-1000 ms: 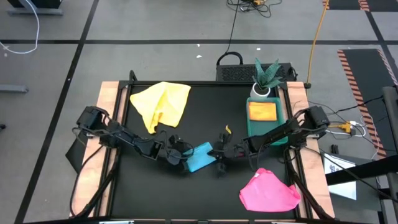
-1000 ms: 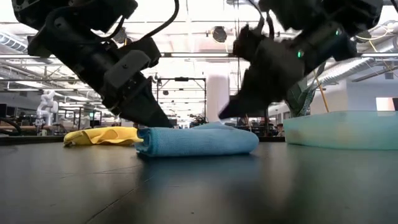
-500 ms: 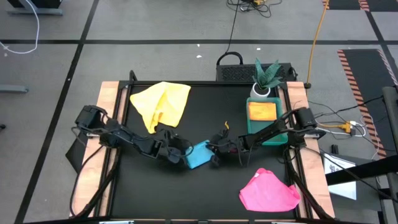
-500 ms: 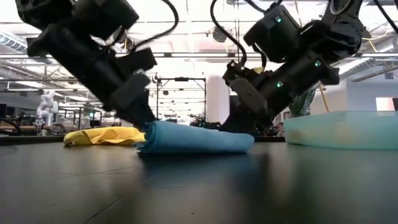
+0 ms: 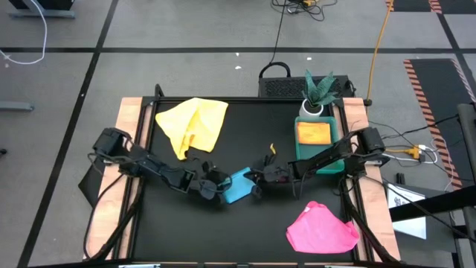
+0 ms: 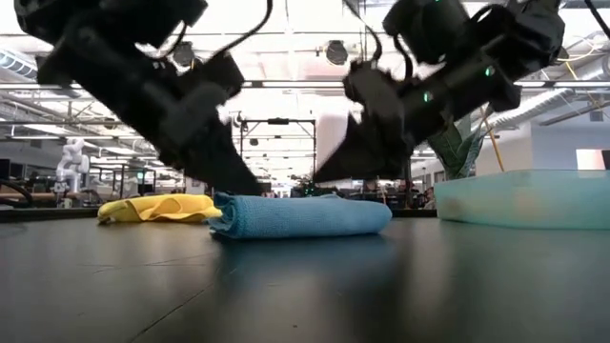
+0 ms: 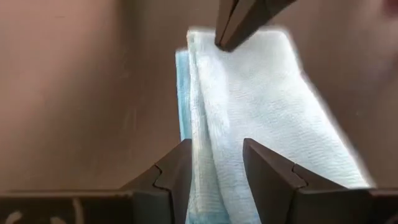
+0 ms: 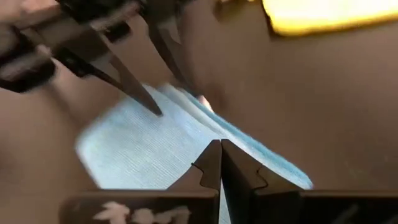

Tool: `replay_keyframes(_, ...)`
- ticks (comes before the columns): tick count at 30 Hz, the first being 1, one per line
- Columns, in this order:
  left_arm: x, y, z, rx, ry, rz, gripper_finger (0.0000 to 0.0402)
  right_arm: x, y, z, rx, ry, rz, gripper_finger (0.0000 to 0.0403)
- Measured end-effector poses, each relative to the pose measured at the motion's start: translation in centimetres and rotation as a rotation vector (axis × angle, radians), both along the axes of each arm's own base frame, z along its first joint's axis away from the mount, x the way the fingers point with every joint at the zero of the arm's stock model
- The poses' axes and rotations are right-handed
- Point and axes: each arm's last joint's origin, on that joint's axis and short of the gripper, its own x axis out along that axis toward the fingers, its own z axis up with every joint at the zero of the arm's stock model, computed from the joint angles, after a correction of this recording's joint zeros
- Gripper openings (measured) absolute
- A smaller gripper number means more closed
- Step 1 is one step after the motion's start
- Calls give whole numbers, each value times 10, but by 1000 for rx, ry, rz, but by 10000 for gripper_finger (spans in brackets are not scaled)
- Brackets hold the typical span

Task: Fold microfiber towels
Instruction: Fold the blue microfiber cloth, then put the blue microfiber cloth into the green bin

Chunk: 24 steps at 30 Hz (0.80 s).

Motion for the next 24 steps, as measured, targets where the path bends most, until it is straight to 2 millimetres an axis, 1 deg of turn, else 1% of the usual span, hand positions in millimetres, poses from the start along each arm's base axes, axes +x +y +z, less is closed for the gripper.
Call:
replay_keyframes(4,-2,5,-15,3,78,37,145,1,-5,-16,6,51,-26,0)
replay_keyframes(7,-3,6,-17,8,103,44,145,0,-6,-26,10,92,-35,0)
replay_keyframes(9,-4,5,-16,18,110,32,145,0,-5,-26,7,97,-30,0)
replay_keyframes(12,-8,4,-7,16,106,18,145,-2,-1,-20,-23,100,1,0)
replay_keyframes(14,-11,3,0,11,109,3,145,-3,3,-10,-44,70,32,0)
replay_keyframes(18,-15,-2,19,-5,55,-21,145,-6,14,11,-81,6,98,1)
replay_keyframes(21,-17,-5,23,-8,40,-38,145,-8,25,20,-124,-30,166,10)
replay_keyframes(24,-15,-3,22,-10,33,-35,145,-9,35,23,-141,-54,256,34)
